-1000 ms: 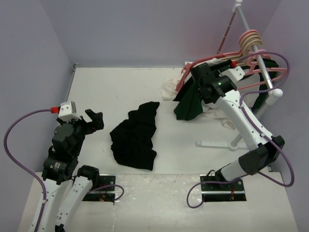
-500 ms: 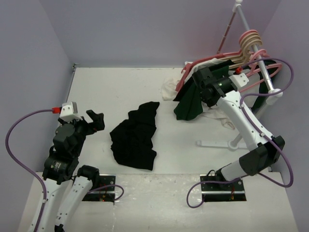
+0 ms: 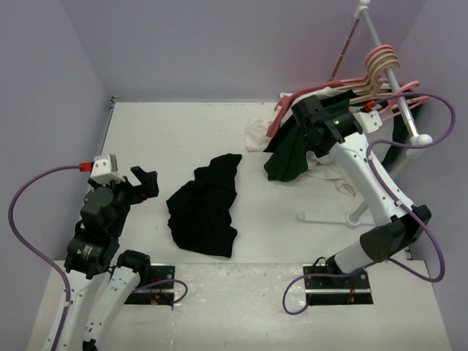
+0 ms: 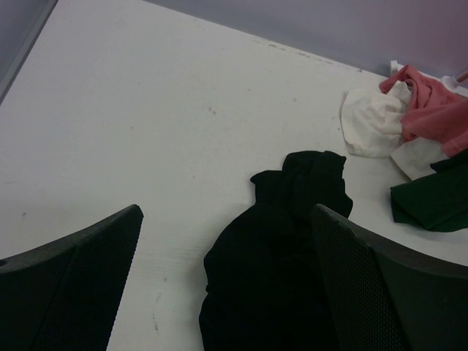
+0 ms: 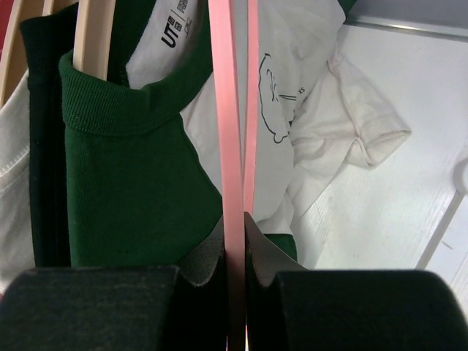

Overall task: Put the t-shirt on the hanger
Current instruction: Pick up the hanger from the clothesline.

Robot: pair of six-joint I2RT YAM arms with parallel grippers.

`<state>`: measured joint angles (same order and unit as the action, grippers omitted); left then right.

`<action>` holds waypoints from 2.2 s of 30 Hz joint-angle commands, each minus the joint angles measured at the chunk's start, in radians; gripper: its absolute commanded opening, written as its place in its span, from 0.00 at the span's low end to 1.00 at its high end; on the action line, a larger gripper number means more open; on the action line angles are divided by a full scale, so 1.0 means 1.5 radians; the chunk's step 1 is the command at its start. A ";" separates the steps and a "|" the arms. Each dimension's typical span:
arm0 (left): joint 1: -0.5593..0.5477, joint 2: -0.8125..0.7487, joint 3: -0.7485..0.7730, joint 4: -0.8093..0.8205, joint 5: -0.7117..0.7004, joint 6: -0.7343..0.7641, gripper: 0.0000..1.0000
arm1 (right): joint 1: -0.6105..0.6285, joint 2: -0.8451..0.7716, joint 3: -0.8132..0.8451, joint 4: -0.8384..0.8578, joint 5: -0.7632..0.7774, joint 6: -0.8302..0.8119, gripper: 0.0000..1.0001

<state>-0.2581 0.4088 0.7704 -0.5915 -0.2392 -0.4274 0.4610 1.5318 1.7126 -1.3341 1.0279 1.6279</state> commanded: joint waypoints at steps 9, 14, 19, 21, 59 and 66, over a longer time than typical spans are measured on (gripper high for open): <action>-0.005 0.001 -0.002 0.026 -0.003 0.001 1.00 | 0.007 -0.019 0.040 -0.118 0.038 0.057 0.00; -0.005 -0.001 -0.002 0.026 -0.005 0.000 1.00 | 0.020 -0.029 0.055 -0.116 0.050 0.027 0.00; -0.005 -0.009 -0.002 0.026 -0.009 -0.001 1.00 | 0.033 -0.023 0.075 -0.117 0.067 -0.011 0.00; -0.005 -0.011 -0.003 0.025 -0.010 -0.001 1.00 | 0.033 -0.024 0.080 -0.118 0.073 -0.021 0.00; -0.013 0.005 -0.003 0.027 -0.002 0.000 1.00 | 0.149 -0.166 -0.101 -0.119 0.087 -0.012 0.00; -0.017 0.005 -0.004 0.029 0.002 0.000 1.00 | 0.198 -0.188 -0.176 -0.120 0.052 0.035 0.00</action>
<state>-0.2767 0.4145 0.7704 -0.5911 -0.2387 -0.4275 0.7093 1.2798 1.4987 -1.3646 1.1053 1.5764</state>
